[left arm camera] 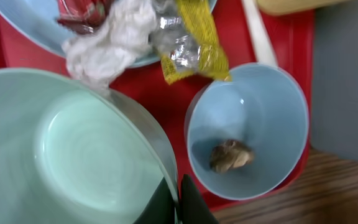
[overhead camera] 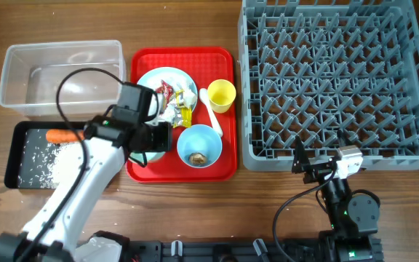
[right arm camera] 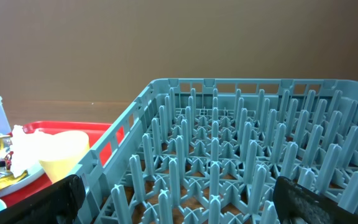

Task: Sort waste into correct bins and load items into the dishwasher rack
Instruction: 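Carry the empty green bowl back and set it on the red tray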

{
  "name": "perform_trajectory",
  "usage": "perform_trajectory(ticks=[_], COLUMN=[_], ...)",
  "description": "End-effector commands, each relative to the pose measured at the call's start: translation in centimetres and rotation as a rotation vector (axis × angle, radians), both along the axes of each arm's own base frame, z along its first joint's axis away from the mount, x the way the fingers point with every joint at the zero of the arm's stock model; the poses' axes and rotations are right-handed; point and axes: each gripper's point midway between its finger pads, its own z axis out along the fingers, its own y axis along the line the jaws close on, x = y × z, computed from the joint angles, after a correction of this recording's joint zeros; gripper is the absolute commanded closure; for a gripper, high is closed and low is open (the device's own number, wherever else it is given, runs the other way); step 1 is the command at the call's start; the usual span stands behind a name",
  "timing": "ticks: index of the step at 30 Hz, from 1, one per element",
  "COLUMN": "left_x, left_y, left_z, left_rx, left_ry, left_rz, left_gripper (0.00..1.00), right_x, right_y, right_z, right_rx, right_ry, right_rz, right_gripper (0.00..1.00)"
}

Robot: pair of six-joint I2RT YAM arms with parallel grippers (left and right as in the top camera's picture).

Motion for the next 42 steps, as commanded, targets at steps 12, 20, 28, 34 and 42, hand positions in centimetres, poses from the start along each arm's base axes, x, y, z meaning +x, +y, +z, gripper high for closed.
perform_trajectory(ticks=[12,20,28,34,42], left_x=[-1.3,-1.8,-2.2,-2.2,-0.4], left_y=[0.0,0.2,0.4,0.4,1.3], left_z=[-2.6,-3.8,-4.9,-4.9,-1.4], left_rx=[0.051,0.054,0.063,0.064,0.133], left_ry=[0.126,0.136,0.138,0.138,0.096], left_rz=[0.002,0.002,0.004,0.003,0.021], left_gripper=[0.96,0.96,0.94,0.7,0.67], right_x=[0.0,0.0,0.0,0.0,0.0], right_y=[-0.1,-0.1,-0.1,-0.1,-0.1], right_z=[0.0,0.0,0.0,0.0,0.0], right_rx=[0.014,0.014,0.014,0.014,0.014], right_ry=[0.001,0.001,0.001,0.001,0.001], right_rz=[-0.007,-0.007,-0.007,-0.007,-0.007], right_gripper=[0.0,0.0,0.0,0.0,0.0])
